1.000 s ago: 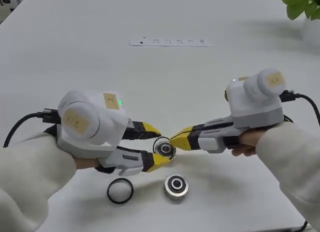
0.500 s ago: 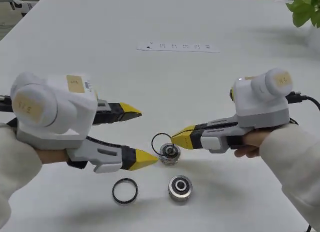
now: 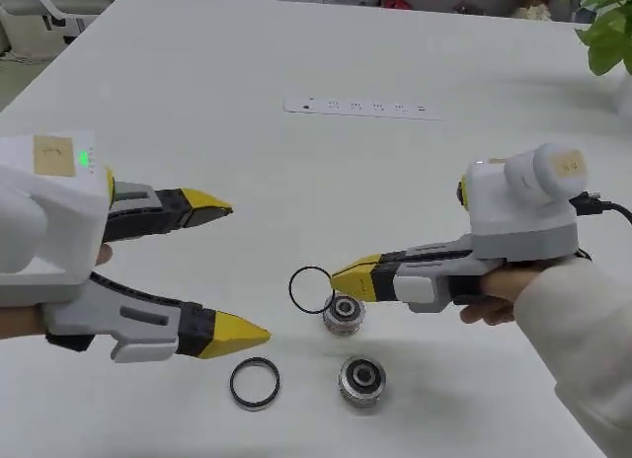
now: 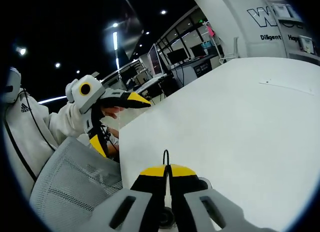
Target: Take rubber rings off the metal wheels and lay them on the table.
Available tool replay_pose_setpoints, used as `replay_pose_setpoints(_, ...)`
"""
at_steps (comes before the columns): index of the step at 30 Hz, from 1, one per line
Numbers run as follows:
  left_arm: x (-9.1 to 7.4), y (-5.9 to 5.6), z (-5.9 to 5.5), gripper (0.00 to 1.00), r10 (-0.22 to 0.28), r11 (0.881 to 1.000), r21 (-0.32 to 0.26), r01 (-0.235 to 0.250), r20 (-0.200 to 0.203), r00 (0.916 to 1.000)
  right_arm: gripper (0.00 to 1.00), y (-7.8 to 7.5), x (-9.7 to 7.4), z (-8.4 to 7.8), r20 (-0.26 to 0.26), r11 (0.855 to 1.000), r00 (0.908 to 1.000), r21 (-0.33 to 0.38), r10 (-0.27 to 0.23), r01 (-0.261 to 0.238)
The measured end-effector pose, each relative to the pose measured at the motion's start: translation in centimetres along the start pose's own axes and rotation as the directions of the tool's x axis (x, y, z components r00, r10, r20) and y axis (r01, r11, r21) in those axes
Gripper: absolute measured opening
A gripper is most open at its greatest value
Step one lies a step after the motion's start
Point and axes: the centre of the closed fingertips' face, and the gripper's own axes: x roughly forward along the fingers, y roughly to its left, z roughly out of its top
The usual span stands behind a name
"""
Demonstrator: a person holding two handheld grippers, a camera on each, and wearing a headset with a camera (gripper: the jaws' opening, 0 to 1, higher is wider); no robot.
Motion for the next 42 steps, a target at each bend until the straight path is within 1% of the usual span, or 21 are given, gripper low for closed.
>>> replay_pose_setpoints(6,-1.8,-0.3,-1.1,0.75,0.024,1.000,-0.015,-0.024,-0.017,0.9996,0.00,1.1,0.5,0.2,0.005,1.000,0.9996,0.009,0.029,-0.029)
replay_pose_setpoints(10,-3.0,-0.3,-1.8,0.78,0.054,0.998,-0.042,-0.054,-0.014,0.9985,0.00,1.9,1.2,-0.2,-0.013,0.999,0.9986,0.008,0.051,-0.051)
replay_pose_setpoints(16,-4.2,-0.9,-2.8,0.82,0.070,0.995,-0.073,-0.071,-0.016,0.9974,0.00,2.5,1.9,-0.8,-0.045,0.997,0.9958,0.001,0.080,-0.080)
replay_pose_setpoints(19,-4.5,-1.3,-3.2,0.85,0.075,0.993,-0.090,-0.076,-0.014,0.9971,0.00,3.0,2.1,-0.8,-0.048,0.996,0.9948,0.001,0.090,-0.090)
replay_pose_setpoints(26,-4.7,-2.5,-4.1,0.88,0.070,0.990,-0.119,-0.072,-0.025,0.9973,0.00,3.9,2.6,-1.1,-0.058,0.994,0.9923,0.001,0.109,-0.109)
replay_pose_setpoints(31,-4.9,-3.2,-5.1,0.89,0.072,0.985,-0.156,-0.076,-0.030,0.9969,0.00,4.3,2.9,-1.6,-0.073,0.993,0.9904,0.003,0.118,-0.118)
replay_pose_setpoints(33,-5.0,-3.4,-5.5,0.89,0.075,0.983,-0.167,-0.080,-0.033,0.9966,0.00,4.4,3.1,-1.9,-0.080,0.992,0.9890,0.007,0.124,-0.124)
replay_pose_setpoints(38,-5.2,-3.6,-6.0,0.89,0.080,0.979,-0.184,-0.086,-0.038,0.9960,0.00,4.6,3.5,-2.6,-0.100,0.990,0.9854,0.014,0.138,-0.137)
replay_pose_setpoints(42,-5.2,-3.7,-6.3,0.88,0.088,0.976,-0.196,-0.093,-0.037,0.9954,0.00,4.9,4.0,-3.7,-0.137,0.989,0.9792,0.016,0.150,-0.149)
